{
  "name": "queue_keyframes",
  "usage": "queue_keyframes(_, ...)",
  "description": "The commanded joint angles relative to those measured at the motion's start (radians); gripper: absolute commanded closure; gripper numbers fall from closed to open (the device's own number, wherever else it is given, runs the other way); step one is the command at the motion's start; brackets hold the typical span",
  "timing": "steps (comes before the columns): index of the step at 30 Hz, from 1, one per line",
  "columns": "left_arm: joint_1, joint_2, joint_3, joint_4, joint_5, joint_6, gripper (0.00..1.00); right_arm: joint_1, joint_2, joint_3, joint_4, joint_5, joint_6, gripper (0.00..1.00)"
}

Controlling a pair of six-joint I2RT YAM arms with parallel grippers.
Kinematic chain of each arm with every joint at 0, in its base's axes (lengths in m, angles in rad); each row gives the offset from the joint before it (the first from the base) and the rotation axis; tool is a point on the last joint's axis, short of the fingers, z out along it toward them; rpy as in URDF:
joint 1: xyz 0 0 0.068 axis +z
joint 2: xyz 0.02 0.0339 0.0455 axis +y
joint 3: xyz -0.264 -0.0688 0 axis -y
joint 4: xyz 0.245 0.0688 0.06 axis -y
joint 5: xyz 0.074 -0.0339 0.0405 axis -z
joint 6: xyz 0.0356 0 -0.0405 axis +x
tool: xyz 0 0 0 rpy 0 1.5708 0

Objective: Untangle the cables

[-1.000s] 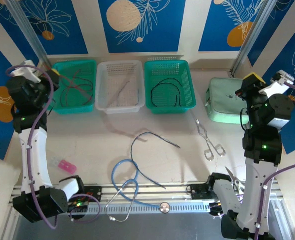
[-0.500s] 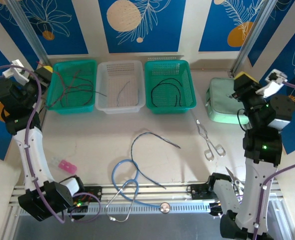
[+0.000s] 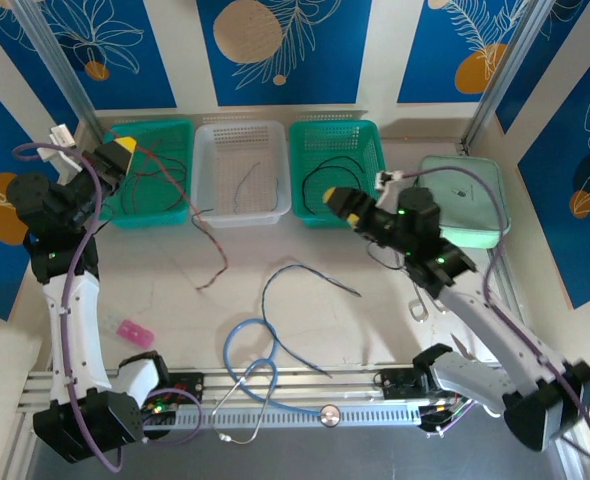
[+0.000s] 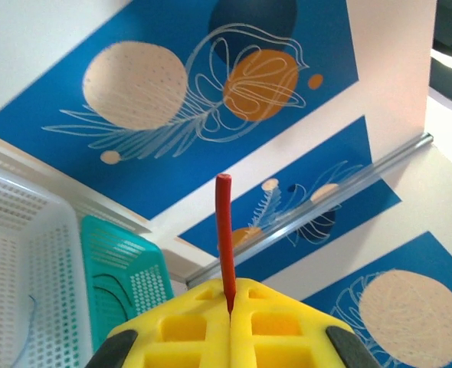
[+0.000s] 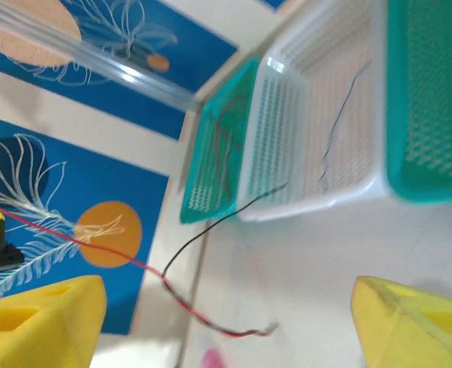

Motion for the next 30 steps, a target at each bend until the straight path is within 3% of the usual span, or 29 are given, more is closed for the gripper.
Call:
queue_keyframes(1,-0.031,-0.027,-0.006,0.063,0.001,-0.032,1.0,0.105,0.139,0.016,0.146,0.043,0.129,0.11)
queue_keyframes(6,-0.051,-0.037,-0.006,0.04,0.009,-0.018,1.0,0.142,0.446,0.226,0.134,-0.175,0.15,0.01)
queue_keyframes(10,-0.059,-0.042,-0.013,0.028,0.021,-0.016,1.0,0.141,0.636,0.407,0.138,-0.32,0.152,0.01)
queue_keyframes(17,-0.069,-0.041,-0.053,0.033,0.061,-0.007,1.0,0.184,0.902,0.654,0.112,-0.42,0.207,0.01)
queue_keyframes(22,-0.072,-0.048,-0.074,0.004,0.093,0.019,1.0,0.23,1.07,0.765,0.225,-0.488,0.322,0.01)
queue_keyframes(26,-0.073,-0.061,-0.093,-0.025,0.096,0.038,1.0,0.267,1.142,0.857,0.148,-0.492,0.301,0.0)
queue_keyframes(30,-0.075,-0.076,-0.108,-0.033,0.095,0.043,1.0,0.287,1.182,0.866,0.187,-0.497,0.345,0.05)
